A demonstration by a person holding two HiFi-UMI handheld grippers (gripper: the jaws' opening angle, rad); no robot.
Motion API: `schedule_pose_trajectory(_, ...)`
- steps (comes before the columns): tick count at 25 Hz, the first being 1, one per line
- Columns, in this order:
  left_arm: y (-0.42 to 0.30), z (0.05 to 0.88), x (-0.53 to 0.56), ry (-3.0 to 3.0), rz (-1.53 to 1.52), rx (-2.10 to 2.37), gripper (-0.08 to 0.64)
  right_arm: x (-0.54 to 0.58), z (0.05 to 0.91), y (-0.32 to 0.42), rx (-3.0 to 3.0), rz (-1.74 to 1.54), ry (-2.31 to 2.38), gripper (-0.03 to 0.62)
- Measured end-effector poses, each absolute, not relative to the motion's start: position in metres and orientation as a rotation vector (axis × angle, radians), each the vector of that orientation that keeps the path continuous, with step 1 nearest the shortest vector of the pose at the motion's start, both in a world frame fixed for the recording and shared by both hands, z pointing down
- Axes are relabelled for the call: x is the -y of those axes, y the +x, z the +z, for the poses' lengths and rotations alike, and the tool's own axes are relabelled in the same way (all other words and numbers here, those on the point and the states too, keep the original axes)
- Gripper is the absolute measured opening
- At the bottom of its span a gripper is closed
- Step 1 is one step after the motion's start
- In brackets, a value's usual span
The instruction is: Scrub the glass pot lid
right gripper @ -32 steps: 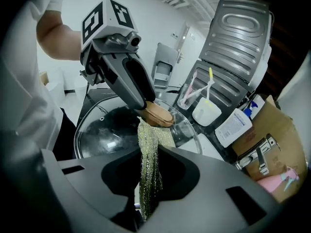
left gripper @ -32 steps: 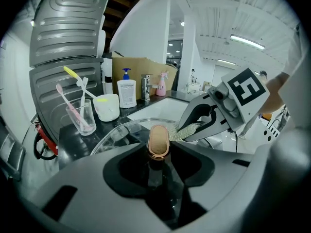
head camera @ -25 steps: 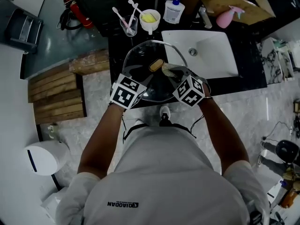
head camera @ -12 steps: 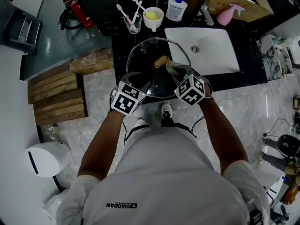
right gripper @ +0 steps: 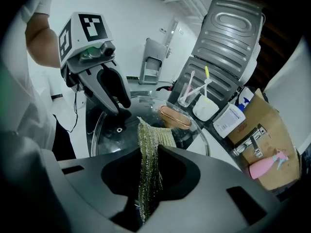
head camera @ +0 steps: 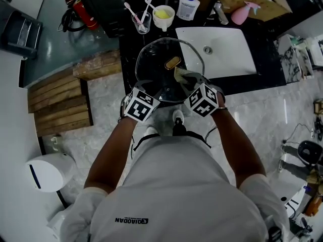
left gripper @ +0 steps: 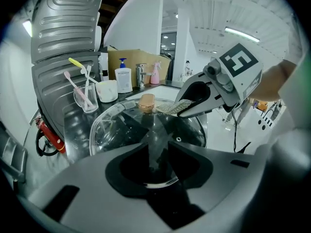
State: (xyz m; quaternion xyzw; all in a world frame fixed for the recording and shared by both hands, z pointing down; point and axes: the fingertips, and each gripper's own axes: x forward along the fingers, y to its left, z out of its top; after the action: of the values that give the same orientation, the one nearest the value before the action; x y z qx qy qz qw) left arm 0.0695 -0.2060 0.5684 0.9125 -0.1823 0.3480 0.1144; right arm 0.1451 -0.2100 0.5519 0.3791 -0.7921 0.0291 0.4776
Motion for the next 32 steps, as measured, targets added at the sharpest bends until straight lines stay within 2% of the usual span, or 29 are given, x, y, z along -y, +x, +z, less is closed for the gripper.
schedule_pose_trajectory(22,0.052,0.561,0.199,2.692,0.990,0.570,0.133,0.145,0.565,0.112,2.018,-0.003,0.641,0.084)
schedule_pose_trajectory(32,0.046,0.546,0.201,2.719,0.958,0.572,0.126,0.116,0.571,0.105,2.029,0.065,0.529,0.084)
